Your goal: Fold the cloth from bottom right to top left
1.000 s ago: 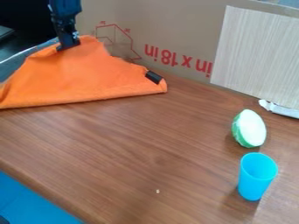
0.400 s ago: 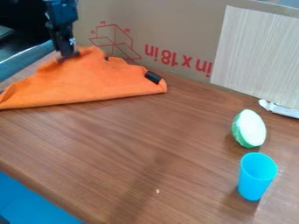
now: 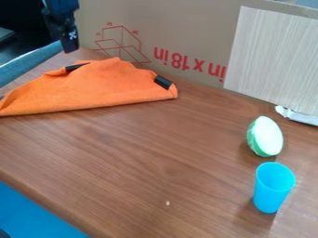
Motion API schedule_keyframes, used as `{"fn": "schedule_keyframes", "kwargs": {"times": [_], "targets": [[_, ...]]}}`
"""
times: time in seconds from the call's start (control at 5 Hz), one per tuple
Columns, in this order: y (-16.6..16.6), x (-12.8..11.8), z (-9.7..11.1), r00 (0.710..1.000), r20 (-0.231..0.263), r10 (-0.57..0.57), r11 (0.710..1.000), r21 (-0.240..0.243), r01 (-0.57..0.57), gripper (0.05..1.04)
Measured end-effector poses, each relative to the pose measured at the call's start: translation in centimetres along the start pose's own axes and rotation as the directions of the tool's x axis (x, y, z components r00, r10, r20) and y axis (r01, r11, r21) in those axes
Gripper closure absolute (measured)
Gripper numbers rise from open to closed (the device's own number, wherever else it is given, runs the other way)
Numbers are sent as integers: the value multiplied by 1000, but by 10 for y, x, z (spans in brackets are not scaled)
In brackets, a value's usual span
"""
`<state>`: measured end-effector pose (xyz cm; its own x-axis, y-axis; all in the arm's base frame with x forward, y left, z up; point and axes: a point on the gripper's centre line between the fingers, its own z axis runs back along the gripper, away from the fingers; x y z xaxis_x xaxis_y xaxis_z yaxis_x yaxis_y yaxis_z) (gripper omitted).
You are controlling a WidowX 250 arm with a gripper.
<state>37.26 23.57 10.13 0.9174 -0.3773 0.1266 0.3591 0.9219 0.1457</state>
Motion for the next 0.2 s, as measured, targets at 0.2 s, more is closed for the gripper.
{"fn": "schedule_keyframes", "kwargs": {"times": [0.2], "targets": [[-13, -2, 21, 999, 48, -10, 1000, 8, 10, 83]]}}
